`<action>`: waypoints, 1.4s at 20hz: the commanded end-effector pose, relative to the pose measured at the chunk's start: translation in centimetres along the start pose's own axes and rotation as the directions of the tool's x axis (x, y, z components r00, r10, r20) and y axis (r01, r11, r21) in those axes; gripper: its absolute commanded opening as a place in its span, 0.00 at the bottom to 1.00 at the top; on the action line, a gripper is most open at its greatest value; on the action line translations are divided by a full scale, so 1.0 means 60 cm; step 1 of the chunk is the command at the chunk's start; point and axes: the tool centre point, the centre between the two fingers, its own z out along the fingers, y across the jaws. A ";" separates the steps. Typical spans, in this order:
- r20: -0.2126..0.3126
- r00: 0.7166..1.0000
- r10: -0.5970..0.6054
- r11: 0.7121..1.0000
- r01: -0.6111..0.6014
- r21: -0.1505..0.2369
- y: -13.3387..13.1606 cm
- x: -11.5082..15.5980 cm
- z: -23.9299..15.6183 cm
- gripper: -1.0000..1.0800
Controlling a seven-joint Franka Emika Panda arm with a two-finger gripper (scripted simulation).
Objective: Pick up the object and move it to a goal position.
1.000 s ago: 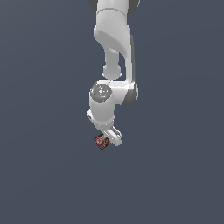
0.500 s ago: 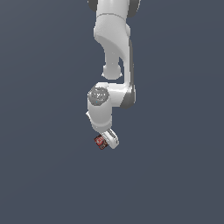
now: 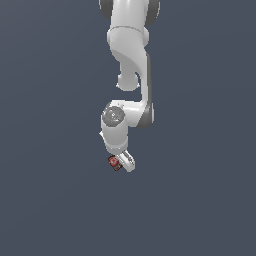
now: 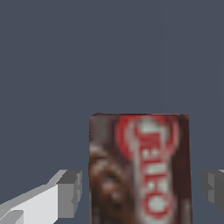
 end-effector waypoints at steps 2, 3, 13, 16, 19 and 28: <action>0.000 1.000 0.002 1.000 -0.002 0.000 0.001 -0.001 0.028 0.96; 0.000 1.000 0.002 1.000 -0.002 0.000 0.001 -0.001 0.033 0.96; 0.000 1.000 0.002 1.000 -0.002 0.000 -0.001 0.000 0.039 0.00; 0.000 1.000 0.002 1.000 -0.002 0.000 -0.001 0.000 0.039 0.00; 0.000 1.000 0.002 1.000 -0.002 0.000 -0.001 0.001 0.037 0.00; 0.000 1.000 0.002 1.000 -0.002 0.000 0.007 0.010 -0.013 0.00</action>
